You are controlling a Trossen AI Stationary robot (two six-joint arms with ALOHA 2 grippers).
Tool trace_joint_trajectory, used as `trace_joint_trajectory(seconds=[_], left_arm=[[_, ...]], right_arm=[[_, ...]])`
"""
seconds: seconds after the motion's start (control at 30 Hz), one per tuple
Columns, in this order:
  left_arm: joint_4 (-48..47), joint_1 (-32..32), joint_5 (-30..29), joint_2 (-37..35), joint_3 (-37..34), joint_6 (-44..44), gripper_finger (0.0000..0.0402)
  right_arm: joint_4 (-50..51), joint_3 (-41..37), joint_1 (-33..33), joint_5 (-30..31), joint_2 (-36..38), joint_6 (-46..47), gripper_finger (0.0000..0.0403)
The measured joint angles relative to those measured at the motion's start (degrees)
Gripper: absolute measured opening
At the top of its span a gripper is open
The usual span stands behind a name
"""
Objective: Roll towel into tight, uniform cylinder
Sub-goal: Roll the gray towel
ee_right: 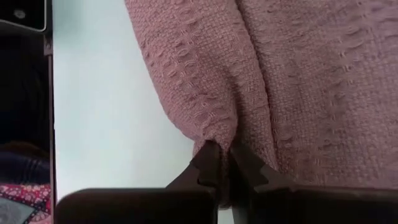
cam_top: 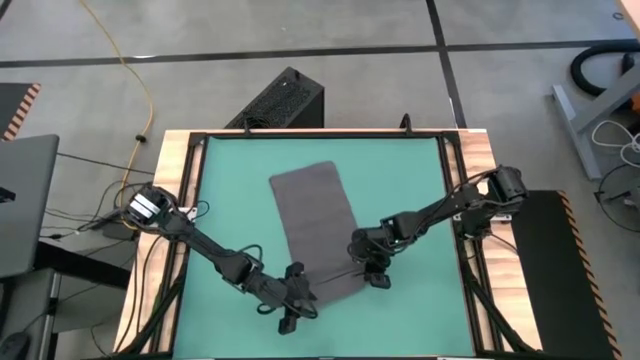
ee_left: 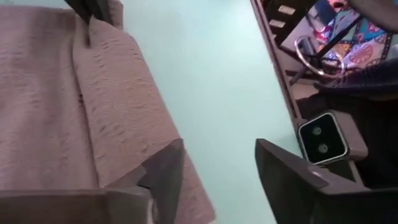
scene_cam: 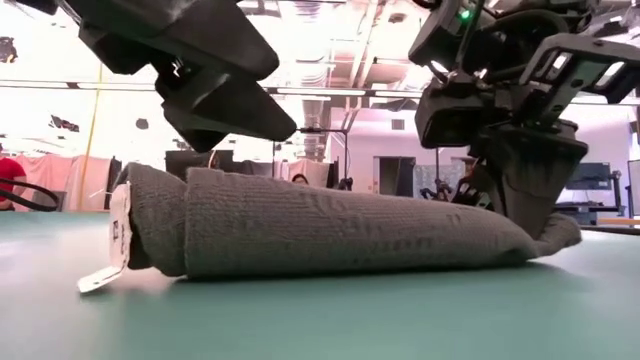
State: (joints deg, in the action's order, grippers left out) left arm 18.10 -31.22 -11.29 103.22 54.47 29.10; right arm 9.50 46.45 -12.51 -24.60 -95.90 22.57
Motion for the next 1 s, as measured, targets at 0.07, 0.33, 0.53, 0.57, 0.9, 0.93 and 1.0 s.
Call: trace_joint_trajectory(seconds=[0.07, 0.33, 0.53, 0.57, 0.9, 0.93, 1.0], left_arm=[[-2.95, 0.0, -0.44, 0.04, 1.22, -0.2, 0.0208], [-19.63, -0.18, -5.82, 0.04, 9.08, -1.57, 0.0268], [-20.93, -1.27, -7.02, 4.94, 11.4, -1.38, 0.0271], [-21.74, -1.3, -7.01, 6.24, 12.29, -1.44, 0.0271], [-40.48, -0.42, -8.63, 12.46, 21.26, 3.57, 0.026], [-40.81, -0.42, -8.67, 12.93, 21.46, 3.89, 0.0253], [-42.37, -0.37, -8.53, 13.22, 21.57, 5.33, 0.0228]], right_arm=[[0.0, 0.01, 0.22, 0.02, 0.0, 0.09, 0.0032], [-0.09, 0.05, 0.24, -0.22, 0.04, 1.17, 0.0032], [-0.39, 0.1, 0.49, -0.42, 0.09, 2.94, 0.0031], [-0.56, 0.11, 0.61, -0.54, 0.09, 3.02, 0.0031], [-0.73, 0.16, 1.05, -1.24, 0.13, 6.03, 0.0032], [-0.71, 0.16, 1.04, -1.25, 0.15, 6.51, 0.0032], [-0.72, 0.16, 0.89, -1.43, 0.15, 7.36, 0.0032]])
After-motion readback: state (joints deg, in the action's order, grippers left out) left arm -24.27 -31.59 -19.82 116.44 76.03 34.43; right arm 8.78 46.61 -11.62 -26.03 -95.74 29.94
